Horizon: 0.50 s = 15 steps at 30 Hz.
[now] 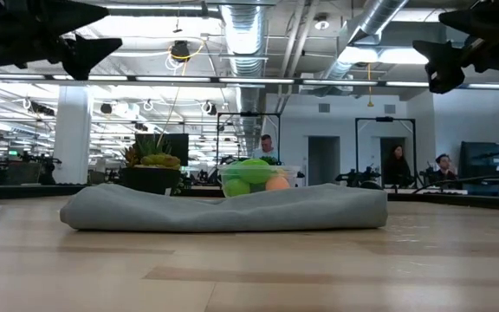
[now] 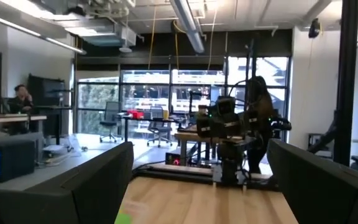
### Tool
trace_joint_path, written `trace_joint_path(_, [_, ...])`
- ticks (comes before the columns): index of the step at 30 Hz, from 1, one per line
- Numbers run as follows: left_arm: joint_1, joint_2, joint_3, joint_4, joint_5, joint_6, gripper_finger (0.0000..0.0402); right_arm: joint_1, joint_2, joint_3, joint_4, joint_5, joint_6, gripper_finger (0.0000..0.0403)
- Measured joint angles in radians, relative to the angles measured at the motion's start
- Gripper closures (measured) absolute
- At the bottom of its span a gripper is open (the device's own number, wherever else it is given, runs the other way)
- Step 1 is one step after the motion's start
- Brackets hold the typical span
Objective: Pick and placing Produce into tupperware
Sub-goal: Return to Home Position
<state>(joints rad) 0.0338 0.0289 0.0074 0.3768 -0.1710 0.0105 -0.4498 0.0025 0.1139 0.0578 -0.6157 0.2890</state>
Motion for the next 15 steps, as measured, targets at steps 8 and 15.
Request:
trace_joint_path(8, [-0.001, -0.027, 0.000, -0.109, 0.007, -0.007, 0.0042, -0.031, 0.000, 0.000, 0.007, -0.009, -0.016, 0.0147])
trace_joint_path(15, [-0.001, -0.027, 0.000, -0.100, 0.027, -0.006, 0.0042, -0.018, 0.000, -0.027, 0.064, 0.007, -0.001, 0.0147])
